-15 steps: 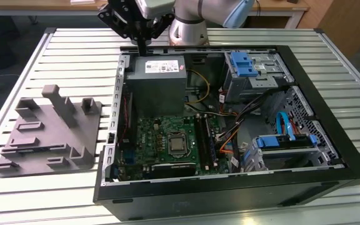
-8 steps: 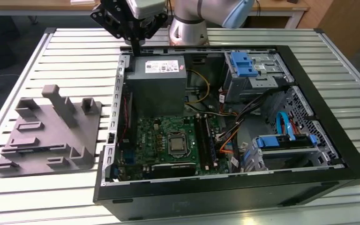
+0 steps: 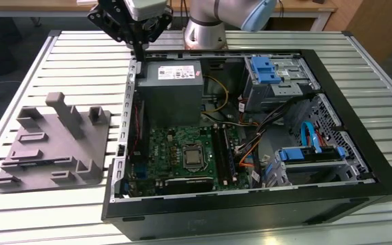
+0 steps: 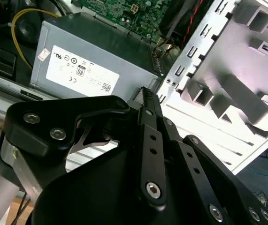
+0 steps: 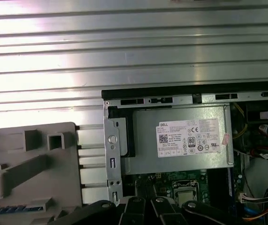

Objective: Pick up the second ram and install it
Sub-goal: 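Reach for the second ram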

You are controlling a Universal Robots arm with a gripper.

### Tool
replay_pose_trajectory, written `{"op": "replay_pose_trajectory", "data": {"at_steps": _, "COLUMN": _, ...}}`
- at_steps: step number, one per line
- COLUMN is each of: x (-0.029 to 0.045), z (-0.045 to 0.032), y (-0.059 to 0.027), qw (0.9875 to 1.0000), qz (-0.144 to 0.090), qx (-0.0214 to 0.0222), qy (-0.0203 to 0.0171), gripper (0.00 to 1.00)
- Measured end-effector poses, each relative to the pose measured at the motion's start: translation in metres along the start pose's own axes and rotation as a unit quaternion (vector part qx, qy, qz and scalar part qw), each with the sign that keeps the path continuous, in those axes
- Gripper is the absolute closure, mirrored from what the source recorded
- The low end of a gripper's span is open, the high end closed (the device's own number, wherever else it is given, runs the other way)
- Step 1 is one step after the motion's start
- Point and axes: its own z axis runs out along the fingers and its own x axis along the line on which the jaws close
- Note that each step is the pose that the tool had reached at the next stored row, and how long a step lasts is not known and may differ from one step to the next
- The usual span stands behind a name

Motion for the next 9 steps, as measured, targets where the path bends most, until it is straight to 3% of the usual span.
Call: {"op": "replay_pose_trajectory", "data": {"at_steps": 9, "x": 0.0147, "z": -0.0003, "y": -0.0011, "qw": 1.0000, "qz": 0.000, "qx": -0.0001, "qy": 0.0000, "gripper": 0.90}}
